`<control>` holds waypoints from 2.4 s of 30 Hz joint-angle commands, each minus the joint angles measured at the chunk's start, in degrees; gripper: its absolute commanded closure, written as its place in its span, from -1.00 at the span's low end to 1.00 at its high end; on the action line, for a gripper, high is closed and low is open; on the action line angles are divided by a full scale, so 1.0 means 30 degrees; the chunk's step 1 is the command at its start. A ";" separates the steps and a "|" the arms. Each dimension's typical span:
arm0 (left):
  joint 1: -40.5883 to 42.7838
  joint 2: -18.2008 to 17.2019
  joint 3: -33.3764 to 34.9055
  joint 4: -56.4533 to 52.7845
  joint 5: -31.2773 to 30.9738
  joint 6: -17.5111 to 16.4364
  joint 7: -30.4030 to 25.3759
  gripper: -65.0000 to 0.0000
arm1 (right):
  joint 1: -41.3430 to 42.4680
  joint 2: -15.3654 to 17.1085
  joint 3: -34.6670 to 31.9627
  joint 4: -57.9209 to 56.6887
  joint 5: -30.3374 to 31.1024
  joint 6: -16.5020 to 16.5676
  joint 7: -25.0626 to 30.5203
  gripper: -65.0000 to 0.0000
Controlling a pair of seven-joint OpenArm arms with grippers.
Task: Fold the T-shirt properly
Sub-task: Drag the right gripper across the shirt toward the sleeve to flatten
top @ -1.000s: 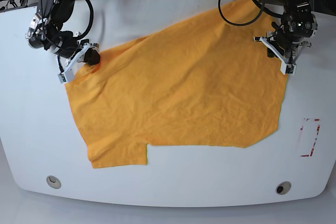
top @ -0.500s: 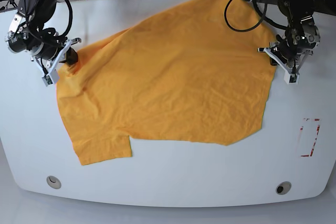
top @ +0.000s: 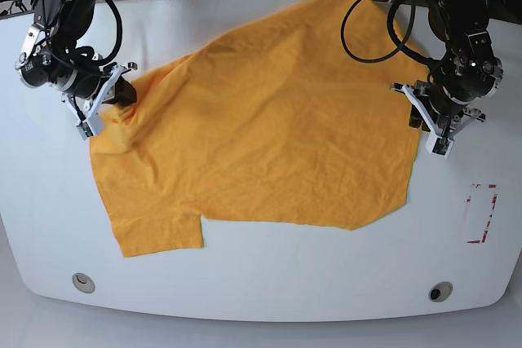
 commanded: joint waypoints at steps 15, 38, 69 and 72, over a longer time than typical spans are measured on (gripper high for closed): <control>0.0021 -0.0062 0.2039 -0.5591 0.0500 -0.0718 -0.3313 0.63 | 0.0653 0.0290 0.0217 0.0367 0.0535 0.0106 0.0352 1.00; -0.4374 -0.1498 0.2068 -1.1686 0.3079 -0.0747 -0.4046 0.63 | 0.9854 -0.0648 -0.3768 -0.9128 0.0418 0.0106 0.3092 0.88; -0.3876 -0.1410 0.2068 -1.1540 0.3079 -0.0776 -0.4075 0.64 | 0.6836 -0.0208 -0.3006 -0.7838 -0.0960 0.0092 0.4469 -0.43; -0.3788 -0.1410 0.2068 -1.1540 0.3079 -0.0776 -0.4075 0.64 | 0.6894 -0.0267 -0.3006 -0.7721 -0.0579 0.0092 0.4469 -0.43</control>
